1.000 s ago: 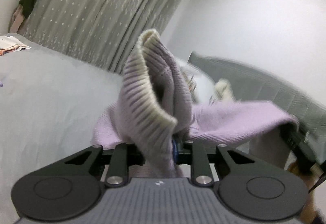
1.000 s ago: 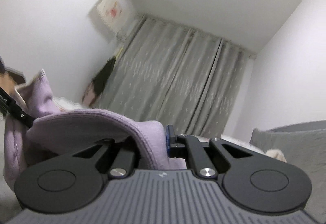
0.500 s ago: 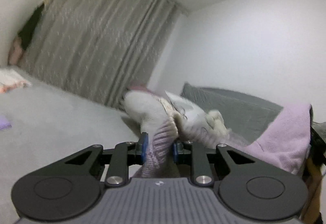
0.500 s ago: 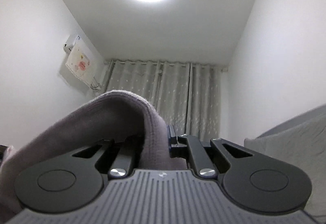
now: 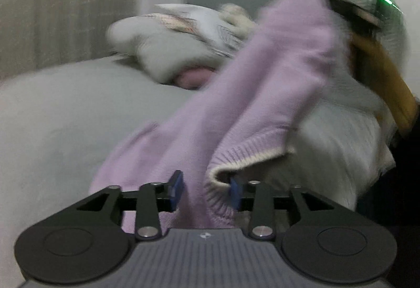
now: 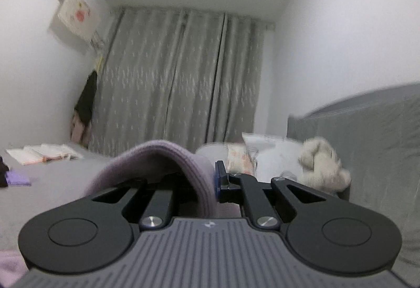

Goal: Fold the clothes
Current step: 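Lift the sweater with both grippers and shake it out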

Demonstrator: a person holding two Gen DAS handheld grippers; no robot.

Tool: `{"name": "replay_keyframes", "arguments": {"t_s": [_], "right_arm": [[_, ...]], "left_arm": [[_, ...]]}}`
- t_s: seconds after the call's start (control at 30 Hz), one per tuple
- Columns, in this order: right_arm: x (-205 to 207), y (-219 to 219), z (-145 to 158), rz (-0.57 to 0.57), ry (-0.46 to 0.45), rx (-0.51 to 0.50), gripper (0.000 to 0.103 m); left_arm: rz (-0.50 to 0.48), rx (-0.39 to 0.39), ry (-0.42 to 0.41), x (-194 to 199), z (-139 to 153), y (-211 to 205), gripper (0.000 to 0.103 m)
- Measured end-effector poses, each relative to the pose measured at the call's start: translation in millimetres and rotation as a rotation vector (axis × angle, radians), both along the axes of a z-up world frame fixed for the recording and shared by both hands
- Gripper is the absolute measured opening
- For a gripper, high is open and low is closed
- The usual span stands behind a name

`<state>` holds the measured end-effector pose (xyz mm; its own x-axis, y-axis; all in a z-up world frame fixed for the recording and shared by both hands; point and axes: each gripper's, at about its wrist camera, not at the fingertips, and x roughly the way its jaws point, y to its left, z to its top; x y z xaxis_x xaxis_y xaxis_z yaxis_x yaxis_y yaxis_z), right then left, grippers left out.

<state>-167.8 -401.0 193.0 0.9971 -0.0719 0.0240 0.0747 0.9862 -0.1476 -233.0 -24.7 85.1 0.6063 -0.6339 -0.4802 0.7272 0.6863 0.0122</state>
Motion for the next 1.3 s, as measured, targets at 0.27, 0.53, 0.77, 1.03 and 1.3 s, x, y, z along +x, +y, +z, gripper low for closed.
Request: {"name": "replay_keyframes", "arguments": {"t_s": [0.27, 0.53, 0.77, 1.03, 1.3], "right_arm": [[-10.4, -5.1, -24.7, 0.001, 0.031, 0.123, 0.010], [-33.9, -6.4, -2.9, 0.010, 0.027, 0.163, 0.010], [-44.0, -4.7, -1.5, 0.028, 0.002, 0.144, 0.011], [-58.9, -1.8, 8.5, 0.092, -0.075, 0.168, 0.011], [-107.2, 37.4, 60.3, 0.256, -0.261, 0.132, 0.011]], "left_arm": [[-0.128, 0.363, -0.192, -63.5, -73.9, -62.8, 0.081], [-0.033, 0.521, -0.284, -53.9, -120.4, -82.0, 0.068], [0.189, 0.413, -0.222, -27.4, -104.1, -50.6, 0.010], [0.440, -0.150, -0.154, -17.5, -25.4, 43.7, 0.009], [0.589, -0.588, -0.255, -22.2, 66.8, 128.0, 0.009]]}}
